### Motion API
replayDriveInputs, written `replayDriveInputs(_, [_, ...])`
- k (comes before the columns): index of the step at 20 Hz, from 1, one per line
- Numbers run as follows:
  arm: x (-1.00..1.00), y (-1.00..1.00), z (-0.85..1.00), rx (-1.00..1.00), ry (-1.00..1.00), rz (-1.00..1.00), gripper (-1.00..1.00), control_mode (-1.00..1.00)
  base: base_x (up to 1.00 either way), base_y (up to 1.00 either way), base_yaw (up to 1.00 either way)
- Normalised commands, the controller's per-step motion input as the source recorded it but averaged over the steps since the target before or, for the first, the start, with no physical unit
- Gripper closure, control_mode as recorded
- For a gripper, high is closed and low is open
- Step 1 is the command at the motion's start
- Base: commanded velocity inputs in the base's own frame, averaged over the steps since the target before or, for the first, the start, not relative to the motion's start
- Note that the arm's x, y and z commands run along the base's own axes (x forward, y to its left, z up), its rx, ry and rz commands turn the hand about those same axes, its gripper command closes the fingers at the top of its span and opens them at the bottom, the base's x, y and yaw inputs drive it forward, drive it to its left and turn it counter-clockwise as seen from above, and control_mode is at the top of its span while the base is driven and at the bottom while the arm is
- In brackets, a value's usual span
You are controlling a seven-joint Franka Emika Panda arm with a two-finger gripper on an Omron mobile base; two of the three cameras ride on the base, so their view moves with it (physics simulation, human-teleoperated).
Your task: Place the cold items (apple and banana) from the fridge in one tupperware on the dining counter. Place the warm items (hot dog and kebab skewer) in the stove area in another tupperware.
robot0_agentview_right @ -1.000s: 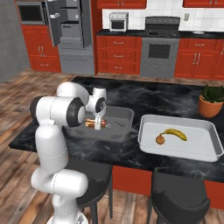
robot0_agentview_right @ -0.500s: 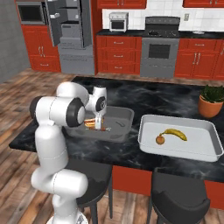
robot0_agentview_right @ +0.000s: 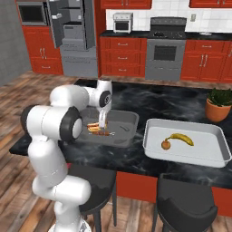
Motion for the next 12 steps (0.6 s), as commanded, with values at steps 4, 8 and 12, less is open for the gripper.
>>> replayDriveInputs(4, [-0.88,-0.18,0.45,0.05,-0.19,-0.16,-1.0,-1.0,0.0,0.0,0.0])
replayDriveInputs(8, [-1.0,-0.08,0.38,0.1,-0.21,-0.33,-1.0,-1.0,0.0,0.0,0.0])
replayDriveInputs(12, [-0.98,0.0,0.44,0.06,-0.2,-0.44,-1.0,-1.0,0.0,0.0,0.0])
